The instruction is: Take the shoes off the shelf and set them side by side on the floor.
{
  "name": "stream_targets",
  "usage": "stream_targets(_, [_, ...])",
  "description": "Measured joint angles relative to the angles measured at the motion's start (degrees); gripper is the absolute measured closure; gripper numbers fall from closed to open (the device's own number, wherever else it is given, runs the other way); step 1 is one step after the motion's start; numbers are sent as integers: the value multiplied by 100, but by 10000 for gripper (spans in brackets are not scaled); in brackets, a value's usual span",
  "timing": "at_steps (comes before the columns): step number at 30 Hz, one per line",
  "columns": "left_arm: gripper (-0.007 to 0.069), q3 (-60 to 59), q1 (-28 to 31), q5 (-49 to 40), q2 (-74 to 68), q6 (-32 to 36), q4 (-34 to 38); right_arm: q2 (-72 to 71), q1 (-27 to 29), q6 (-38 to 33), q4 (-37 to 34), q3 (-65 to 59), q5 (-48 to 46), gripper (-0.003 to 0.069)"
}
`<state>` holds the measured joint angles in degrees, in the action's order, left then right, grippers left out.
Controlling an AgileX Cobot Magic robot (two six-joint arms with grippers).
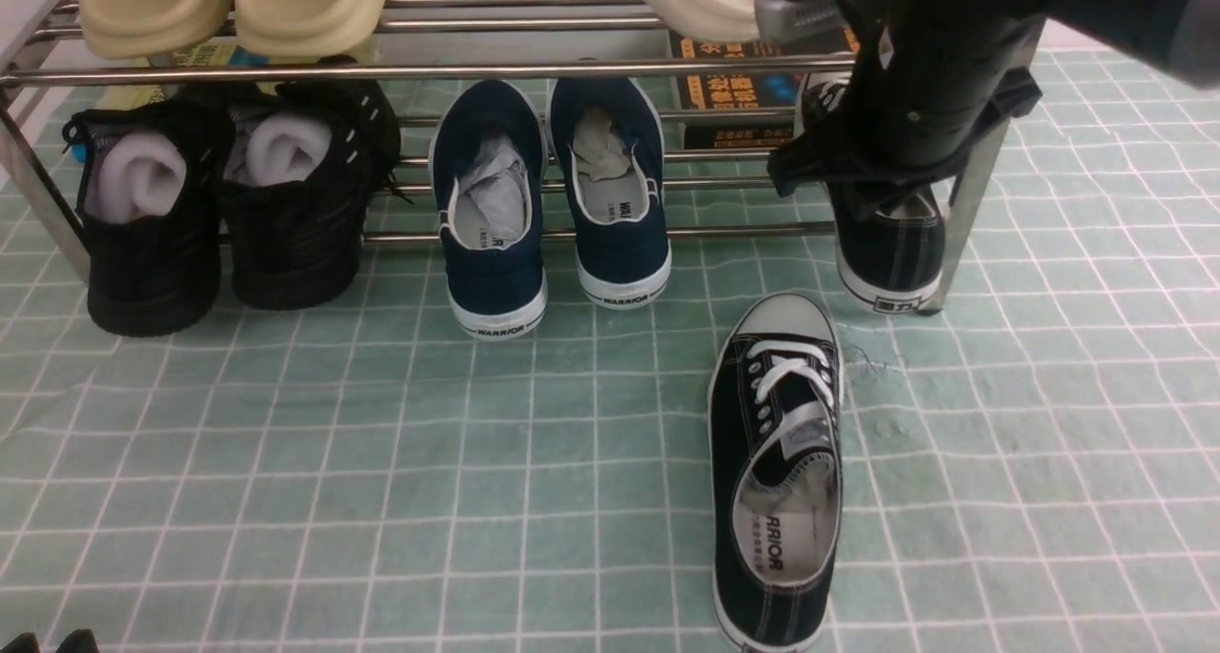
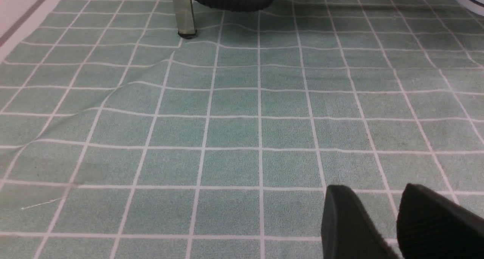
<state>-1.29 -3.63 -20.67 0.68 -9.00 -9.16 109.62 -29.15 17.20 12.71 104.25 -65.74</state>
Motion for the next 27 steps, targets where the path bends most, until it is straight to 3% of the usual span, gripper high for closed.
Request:
stream_targets(6, [385, 0, 0, 0, 0, 0, 0, 287, 0, 6, 498, 0, 406, 356])
stream_targets(14, [385, 0, 0, 0, 0, 0, 0, 627, 0, 388, 966, 0, 783, 358])
stream_targets(17, [385, 0, 0, 0, 0, 0, 0, 759, 0, 659, 1099, 0, 790, 391])
stream_targets(22, [385, 0, 0, 0, 0, 0, 0, 816, 0, 774, 1082, 0, 725, 542])
stream_targets(24, [385, 0, 0, 0, 0, 0, 0, 744, 0, 631, 940, 0, 561, 637])
stream_targets(27, [385, 0, 0, 0, 0, 0, 0, 492, 0, 327, 536, 0, 57, 657])
